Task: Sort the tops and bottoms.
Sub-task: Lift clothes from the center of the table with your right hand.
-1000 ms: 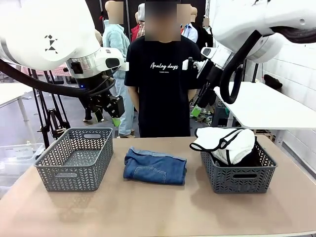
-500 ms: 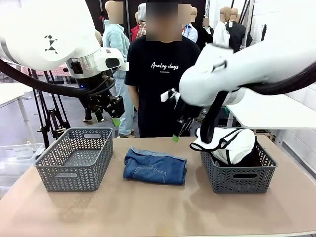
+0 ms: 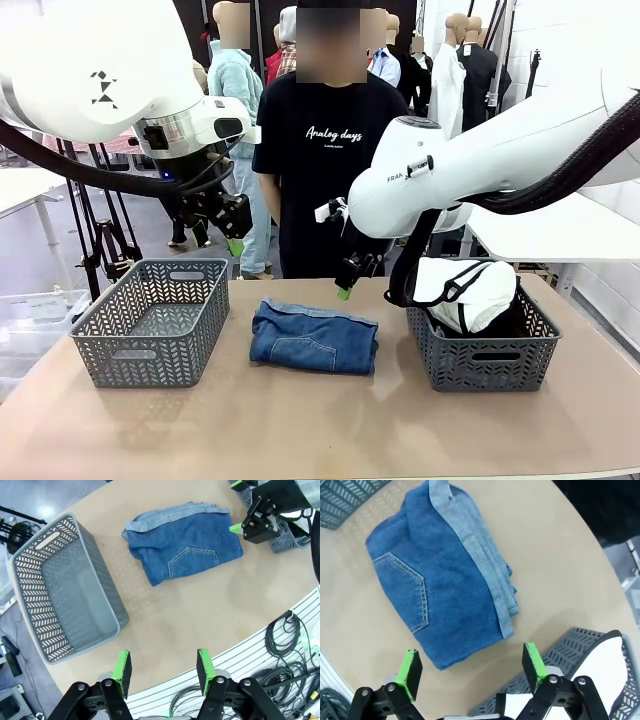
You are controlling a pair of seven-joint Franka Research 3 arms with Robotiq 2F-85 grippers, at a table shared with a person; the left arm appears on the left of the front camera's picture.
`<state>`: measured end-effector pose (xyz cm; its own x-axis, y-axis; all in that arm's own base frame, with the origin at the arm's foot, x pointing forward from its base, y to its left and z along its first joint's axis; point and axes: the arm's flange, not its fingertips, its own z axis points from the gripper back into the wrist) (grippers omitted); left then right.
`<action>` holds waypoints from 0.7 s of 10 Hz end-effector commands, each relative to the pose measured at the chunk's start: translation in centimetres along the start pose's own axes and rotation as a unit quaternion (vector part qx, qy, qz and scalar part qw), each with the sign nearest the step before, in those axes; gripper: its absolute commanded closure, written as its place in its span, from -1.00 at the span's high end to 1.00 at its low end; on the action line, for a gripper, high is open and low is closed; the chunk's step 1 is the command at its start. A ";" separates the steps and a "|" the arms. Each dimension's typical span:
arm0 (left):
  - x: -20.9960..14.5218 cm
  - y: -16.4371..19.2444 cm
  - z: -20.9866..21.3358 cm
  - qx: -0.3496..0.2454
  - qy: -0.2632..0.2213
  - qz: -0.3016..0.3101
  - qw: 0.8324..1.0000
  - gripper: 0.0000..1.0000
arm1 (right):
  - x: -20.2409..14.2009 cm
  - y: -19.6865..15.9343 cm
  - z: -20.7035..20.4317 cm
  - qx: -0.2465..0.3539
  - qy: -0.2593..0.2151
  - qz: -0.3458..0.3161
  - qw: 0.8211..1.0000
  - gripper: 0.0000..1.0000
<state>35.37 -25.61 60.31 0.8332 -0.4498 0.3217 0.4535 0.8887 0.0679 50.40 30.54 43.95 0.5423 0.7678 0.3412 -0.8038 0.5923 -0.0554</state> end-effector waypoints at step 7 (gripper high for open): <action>-0.4 0.2 0.0 -0.005 0.001 0.005 1.000 0.37 | 4.4 4.6 -7.4 -0.013 0.041 -0.022 0.999 1.00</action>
<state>35.36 -25.62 60.30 0.8333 -0.4498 0.3215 0.4534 0.8887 0.0683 49.52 37.60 38.05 0.5779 0.7617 0.2930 -0.7848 0.6172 -0.0565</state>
